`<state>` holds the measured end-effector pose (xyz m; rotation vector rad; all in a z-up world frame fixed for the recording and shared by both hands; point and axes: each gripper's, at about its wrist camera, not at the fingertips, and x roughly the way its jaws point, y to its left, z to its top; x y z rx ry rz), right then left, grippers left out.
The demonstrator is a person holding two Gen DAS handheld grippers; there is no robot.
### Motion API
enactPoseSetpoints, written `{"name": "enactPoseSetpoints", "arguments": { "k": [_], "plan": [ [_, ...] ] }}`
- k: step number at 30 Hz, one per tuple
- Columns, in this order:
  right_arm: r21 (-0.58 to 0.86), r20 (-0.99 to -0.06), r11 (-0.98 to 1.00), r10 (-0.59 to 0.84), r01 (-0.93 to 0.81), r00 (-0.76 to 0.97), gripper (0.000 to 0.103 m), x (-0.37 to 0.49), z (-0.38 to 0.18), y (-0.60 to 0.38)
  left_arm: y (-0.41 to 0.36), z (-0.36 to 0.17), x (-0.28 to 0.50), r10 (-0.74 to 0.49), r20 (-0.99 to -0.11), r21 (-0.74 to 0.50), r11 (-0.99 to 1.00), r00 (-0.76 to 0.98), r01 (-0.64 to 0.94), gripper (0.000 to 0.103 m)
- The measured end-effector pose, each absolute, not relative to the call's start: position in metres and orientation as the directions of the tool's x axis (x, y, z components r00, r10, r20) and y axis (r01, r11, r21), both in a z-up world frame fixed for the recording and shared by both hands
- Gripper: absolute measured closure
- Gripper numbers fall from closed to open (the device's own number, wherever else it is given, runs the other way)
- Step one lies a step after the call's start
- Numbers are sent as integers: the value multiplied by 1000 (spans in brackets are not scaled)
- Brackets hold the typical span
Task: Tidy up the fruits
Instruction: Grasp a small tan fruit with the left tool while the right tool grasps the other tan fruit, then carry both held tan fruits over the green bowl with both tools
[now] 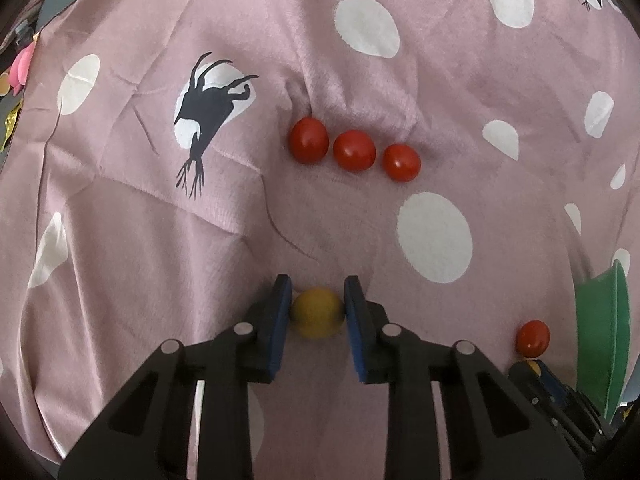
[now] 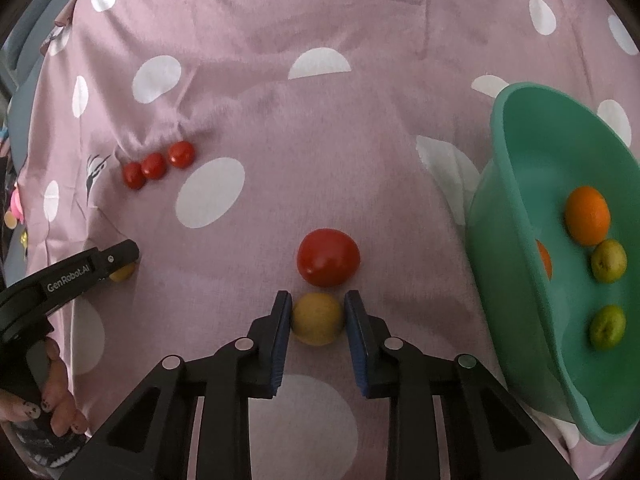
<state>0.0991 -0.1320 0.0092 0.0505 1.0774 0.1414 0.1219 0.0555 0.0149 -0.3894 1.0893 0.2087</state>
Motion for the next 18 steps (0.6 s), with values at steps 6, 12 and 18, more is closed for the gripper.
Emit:
{"name": "enactPoseSetpoints", "arguments": {
  "k": [6,12,18],
  "plan": [
    [142,-848,986,169,-91,503,75,96,25,-136,50,27,113,-24,-878,-204,922,479,-329,77],
    [178,-813,980,200,-94,547,75,91,43,-142,36,48,101,-35,-850,-210,938,525,-276,77],
    [206,-778,975,218,-88,589,75,85,59,-148,22,65,86,-47,-823,-206,953,566,-220,77]
  ]
}}
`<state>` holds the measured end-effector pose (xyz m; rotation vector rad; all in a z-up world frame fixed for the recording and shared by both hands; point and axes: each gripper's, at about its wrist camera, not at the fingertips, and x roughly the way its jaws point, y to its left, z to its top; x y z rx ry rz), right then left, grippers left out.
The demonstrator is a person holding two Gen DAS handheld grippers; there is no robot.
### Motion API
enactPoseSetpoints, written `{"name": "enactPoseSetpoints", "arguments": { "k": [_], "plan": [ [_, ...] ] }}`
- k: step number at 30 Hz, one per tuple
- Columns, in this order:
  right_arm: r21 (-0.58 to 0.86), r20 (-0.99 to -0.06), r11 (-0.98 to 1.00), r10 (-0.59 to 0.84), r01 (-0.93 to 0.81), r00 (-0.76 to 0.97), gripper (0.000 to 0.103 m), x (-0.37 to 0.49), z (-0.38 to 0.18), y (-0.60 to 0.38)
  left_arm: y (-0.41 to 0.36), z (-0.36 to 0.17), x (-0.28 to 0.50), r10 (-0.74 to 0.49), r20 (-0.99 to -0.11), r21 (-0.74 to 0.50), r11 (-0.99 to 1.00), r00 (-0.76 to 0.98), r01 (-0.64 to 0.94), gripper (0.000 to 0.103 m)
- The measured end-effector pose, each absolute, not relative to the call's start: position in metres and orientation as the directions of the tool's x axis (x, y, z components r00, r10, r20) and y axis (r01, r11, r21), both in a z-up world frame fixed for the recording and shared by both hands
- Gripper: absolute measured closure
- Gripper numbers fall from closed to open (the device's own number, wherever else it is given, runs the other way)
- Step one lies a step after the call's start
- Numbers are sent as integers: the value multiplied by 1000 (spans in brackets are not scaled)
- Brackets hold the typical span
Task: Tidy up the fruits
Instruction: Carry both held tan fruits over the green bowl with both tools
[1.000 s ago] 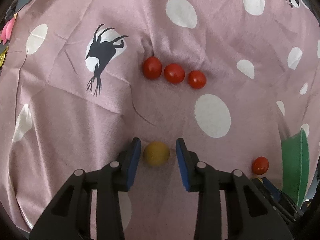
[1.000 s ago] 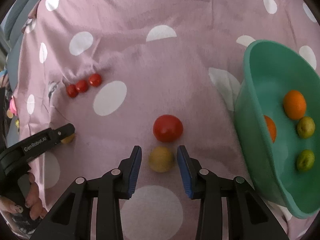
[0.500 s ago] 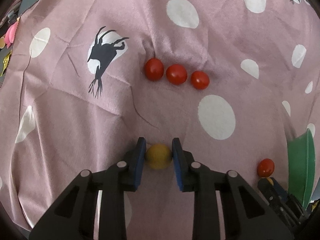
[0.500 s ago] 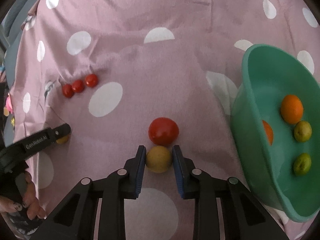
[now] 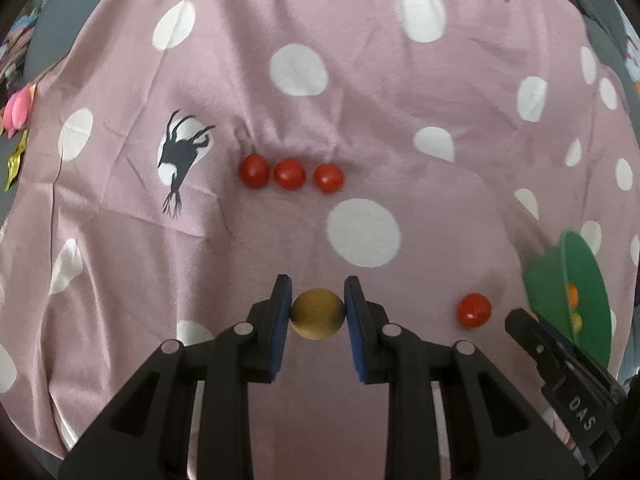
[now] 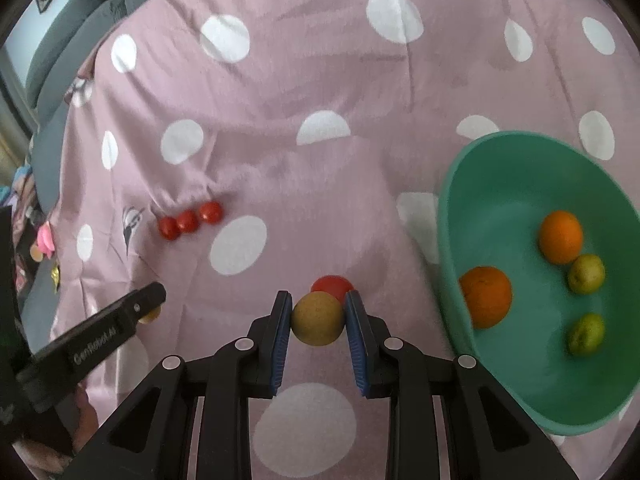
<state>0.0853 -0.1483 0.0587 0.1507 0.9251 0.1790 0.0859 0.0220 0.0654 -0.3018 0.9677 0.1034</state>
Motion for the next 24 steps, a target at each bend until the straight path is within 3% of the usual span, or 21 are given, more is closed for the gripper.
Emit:
{"name": "enactPoseSetpoints", "arguments": {
  "k": [24],
  "plan": [
    [280,-673,960,188,10,715,75,64,98,-201,-52,99,68,-178,-763,-219,976,622,11,76]
  ]
}}
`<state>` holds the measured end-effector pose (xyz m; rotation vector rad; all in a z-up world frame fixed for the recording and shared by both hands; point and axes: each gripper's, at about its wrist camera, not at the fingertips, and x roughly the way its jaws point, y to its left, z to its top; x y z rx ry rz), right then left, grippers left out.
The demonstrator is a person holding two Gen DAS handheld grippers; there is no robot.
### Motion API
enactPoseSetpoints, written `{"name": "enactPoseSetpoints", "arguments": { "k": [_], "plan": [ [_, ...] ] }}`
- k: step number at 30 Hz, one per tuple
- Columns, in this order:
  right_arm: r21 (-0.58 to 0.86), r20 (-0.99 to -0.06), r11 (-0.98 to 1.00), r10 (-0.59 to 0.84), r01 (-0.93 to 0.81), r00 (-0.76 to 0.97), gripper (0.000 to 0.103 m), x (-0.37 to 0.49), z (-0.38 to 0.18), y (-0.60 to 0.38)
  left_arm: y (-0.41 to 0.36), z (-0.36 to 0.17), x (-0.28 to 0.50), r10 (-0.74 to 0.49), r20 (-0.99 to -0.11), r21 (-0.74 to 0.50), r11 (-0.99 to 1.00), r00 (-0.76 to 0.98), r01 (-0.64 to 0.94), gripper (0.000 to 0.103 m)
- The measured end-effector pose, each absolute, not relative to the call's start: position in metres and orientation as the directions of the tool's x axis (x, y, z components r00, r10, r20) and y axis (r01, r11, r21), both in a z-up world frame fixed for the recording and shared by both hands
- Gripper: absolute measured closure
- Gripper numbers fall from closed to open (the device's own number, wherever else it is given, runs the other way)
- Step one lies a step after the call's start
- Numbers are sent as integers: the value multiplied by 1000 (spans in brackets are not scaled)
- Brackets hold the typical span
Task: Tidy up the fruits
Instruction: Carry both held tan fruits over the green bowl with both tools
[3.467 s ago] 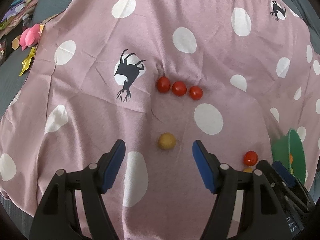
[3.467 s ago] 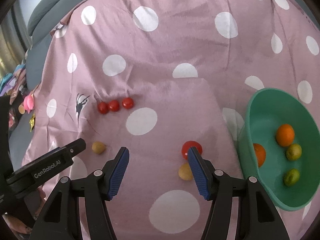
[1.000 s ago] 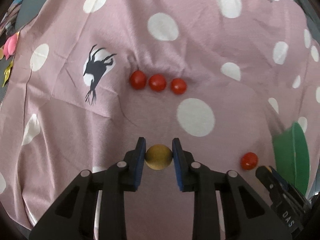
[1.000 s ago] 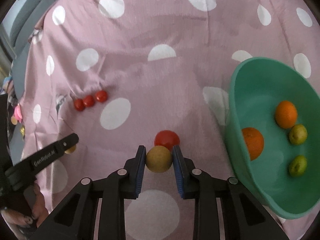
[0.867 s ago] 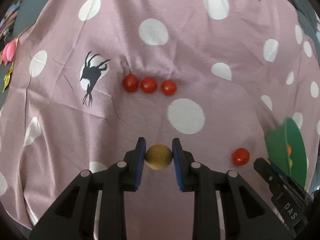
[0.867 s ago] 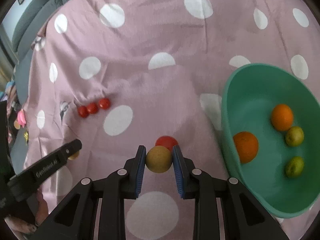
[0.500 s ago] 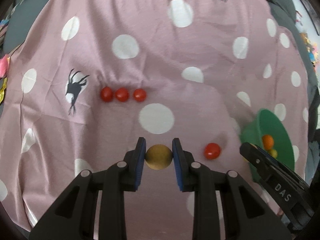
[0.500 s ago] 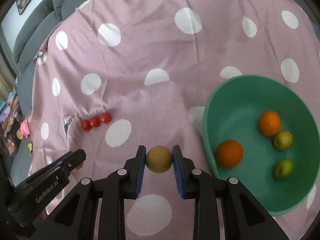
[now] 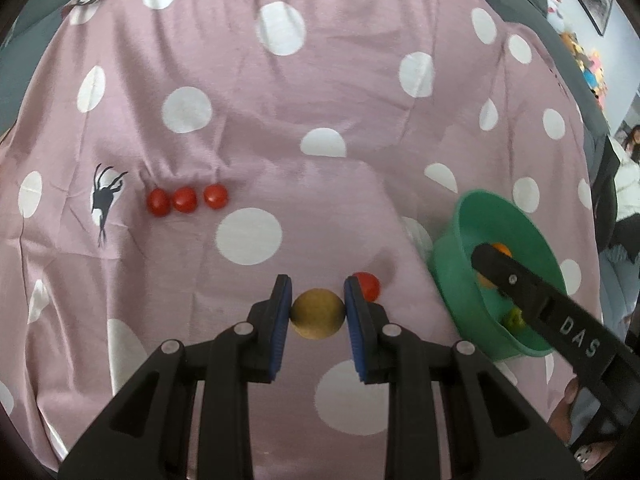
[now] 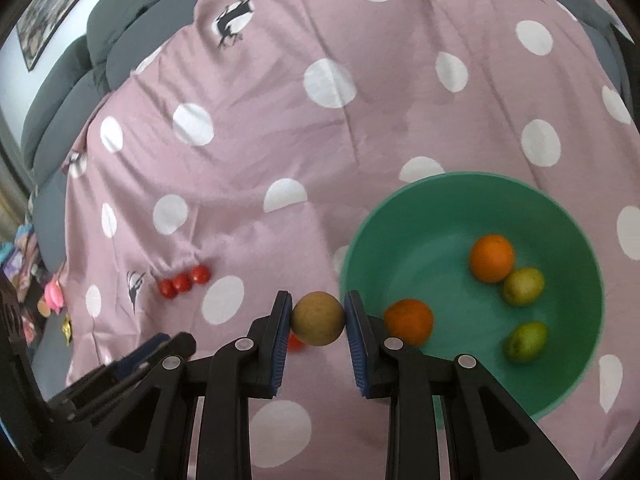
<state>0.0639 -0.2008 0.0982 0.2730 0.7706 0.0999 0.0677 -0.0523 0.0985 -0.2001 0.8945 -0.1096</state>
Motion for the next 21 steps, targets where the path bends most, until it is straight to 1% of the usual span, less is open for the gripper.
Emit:
{"name": "enactPoseSetpoints", "arguments": {
  "k": [6,21],
  "plan": [
    [298,-674,954,180,42,717,75,64,97,-213,-62,99,65,-188,-760,-213,976,623,34,76],
    [302,-673,951,159,72,722,75,62,97,-224,-69,100,63,-234,-751,-245,967,617,68,76]
  ]
}}
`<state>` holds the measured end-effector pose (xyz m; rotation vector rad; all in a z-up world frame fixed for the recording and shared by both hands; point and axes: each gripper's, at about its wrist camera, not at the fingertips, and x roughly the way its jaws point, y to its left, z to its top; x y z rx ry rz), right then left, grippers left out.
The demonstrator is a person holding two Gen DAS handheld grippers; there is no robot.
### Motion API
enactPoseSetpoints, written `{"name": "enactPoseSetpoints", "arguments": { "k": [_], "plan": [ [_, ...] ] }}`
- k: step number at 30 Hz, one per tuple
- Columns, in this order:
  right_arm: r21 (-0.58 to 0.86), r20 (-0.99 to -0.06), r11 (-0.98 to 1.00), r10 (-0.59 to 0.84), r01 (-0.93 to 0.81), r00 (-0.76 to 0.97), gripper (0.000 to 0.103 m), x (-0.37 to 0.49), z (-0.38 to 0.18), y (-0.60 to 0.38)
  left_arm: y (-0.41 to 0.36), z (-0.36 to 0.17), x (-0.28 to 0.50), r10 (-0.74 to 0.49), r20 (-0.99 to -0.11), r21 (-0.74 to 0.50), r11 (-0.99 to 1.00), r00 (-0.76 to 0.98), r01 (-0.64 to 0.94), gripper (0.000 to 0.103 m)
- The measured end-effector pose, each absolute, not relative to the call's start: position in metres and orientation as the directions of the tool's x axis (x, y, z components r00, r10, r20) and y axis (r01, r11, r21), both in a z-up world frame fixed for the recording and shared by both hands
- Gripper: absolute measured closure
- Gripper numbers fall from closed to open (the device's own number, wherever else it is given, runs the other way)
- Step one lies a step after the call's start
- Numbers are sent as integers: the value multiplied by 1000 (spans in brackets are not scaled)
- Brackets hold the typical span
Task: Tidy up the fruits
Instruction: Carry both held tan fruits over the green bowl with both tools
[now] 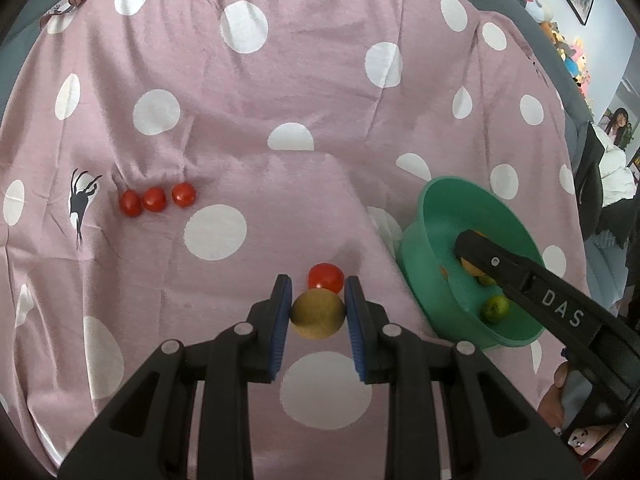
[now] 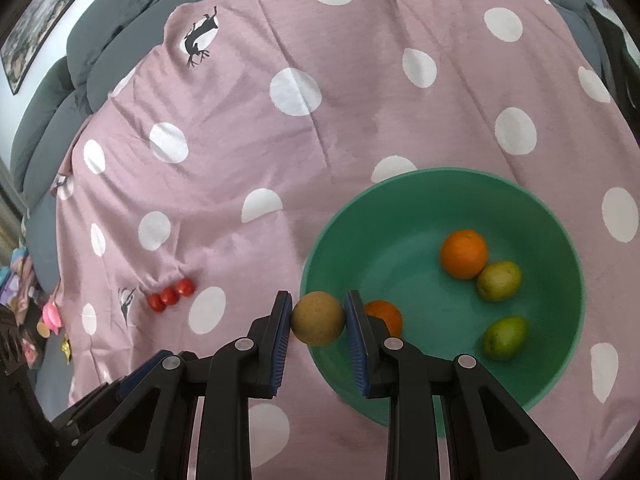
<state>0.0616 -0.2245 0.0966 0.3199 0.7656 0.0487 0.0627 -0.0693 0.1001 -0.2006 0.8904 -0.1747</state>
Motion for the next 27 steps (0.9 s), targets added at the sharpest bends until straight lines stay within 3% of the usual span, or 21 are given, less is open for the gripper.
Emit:
{"name": "enactPoseSetpoints", "arguments": {
  "k": [13,27],
  "plan": [
    [288,-667,951,114,113,736,75,59,100,-235,-82,105,65,-260,-743,-255,962,617,98,76],
    [300,-664,920,11,253,748,74,50,99,-277,-137,123,83,-293,-731,-182,954,616,239,76]
  ]
}}
